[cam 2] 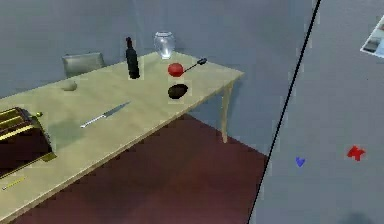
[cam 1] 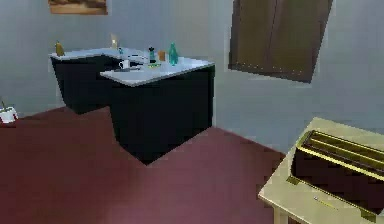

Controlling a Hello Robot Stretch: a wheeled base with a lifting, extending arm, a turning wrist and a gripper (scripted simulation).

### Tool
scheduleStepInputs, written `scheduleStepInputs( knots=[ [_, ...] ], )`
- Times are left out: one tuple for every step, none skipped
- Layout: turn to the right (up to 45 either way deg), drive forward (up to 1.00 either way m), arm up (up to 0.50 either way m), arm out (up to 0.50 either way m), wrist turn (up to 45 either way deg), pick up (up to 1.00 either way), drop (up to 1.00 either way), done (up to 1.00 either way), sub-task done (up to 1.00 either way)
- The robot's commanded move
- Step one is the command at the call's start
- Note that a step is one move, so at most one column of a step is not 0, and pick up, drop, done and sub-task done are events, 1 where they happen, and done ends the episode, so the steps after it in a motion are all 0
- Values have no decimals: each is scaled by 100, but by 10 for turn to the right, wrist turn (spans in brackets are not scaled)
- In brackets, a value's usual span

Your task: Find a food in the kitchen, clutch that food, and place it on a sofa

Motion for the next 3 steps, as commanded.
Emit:
scheduleStepInputs(
  knots=[
    [450,0,0,0,0,0,0,0,0],
    [450,0,0,0,0,0,0,0,0],
    [30,0,0,0,0,0,0,0,0]
  ],
)
